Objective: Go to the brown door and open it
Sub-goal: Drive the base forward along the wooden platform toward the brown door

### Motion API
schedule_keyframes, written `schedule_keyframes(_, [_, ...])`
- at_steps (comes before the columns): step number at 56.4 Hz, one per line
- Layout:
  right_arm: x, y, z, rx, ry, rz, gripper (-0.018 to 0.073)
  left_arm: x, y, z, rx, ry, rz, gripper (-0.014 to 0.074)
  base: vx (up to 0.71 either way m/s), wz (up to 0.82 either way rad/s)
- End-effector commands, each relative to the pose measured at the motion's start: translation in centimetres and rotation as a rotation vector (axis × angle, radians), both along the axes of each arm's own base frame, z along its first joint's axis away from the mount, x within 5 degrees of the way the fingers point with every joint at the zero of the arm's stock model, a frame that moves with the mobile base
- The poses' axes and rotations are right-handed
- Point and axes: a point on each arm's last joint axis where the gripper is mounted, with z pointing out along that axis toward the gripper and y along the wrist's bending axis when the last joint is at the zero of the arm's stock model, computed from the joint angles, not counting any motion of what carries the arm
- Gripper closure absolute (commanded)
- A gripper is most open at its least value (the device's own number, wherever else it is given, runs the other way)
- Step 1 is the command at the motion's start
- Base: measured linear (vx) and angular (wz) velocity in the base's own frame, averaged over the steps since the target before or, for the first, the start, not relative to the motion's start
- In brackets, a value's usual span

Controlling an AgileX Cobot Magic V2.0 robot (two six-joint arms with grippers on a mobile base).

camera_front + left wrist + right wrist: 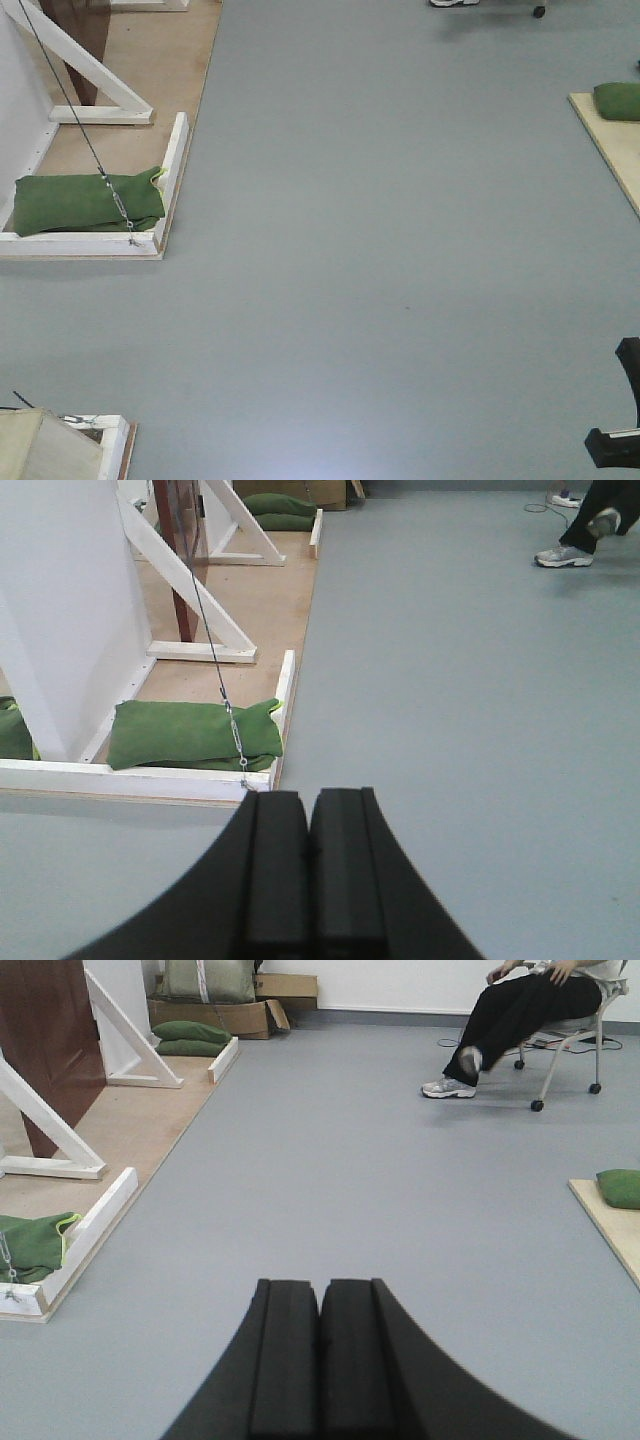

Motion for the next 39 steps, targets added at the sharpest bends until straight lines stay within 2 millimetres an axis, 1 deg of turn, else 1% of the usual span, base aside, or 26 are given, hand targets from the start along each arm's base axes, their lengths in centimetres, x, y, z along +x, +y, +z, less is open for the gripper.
schedule_keyframes(1, [0.07, -0.02, 0.67, -0.006, -0.091, -0.001, 0.0559, 0.02, -0.03, 1.29, 0.001, -0.104, -0.002, 0.0600, 0.00, 0.00])
schedule_keyframes(39, [0.07, -0.02, 0.67, -0.006, -0.091, -0.001, 0.0559, 0.02, -0.03, 1.29, 0.001, -0.104, -0.002, 0.0600, 0.00, 0.00])
